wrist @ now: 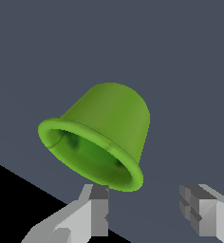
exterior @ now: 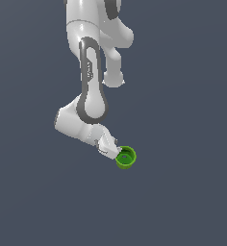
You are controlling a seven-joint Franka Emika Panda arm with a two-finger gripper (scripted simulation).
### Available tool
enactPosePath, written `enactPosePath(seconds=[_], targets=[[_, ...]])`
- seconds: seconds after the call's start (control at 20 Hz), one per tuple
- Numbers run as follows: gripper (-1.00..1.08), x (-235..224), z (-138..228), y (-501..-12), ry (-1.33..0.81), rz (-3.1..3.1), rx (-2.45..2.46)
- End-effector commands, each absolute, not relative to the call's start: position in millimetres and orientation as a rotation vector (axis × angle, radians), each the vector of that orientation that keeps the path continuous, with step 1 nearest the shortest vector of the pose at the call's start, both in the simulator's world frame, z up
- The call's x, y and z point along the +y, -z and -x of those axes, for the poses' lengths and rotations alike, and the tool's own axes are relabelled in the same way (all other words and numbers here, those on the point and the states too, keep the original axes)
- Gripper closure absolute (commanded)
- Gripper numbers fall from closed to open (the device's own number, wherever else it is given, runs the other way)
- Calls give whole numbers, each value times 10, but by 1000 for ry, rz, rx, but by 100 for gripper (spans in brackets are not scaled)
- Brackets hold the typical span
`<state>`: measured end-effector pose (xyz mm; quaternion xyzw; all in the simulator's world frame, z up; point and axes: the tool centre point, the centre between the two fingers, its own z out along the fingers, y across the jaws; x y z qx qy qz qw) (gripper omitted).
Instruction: Pick up the object and move it to a goal position.
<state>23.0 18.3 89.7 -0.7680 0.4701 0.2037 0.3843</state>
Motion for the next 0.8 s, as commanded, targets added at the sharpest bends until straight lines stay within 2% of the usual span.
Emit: enactPosePath(seconds=[0.0, 0.65, 0.7, 0.75], targets=[[-20, 187, -240, -899, -523, 1941, 1204], [-20, 424, -247, -715, -524, 1940, 1206], [108, 424, -247, -715, -524, 1940, 1206], [108, 424, -247, -715, -524, 1940, 1206]])
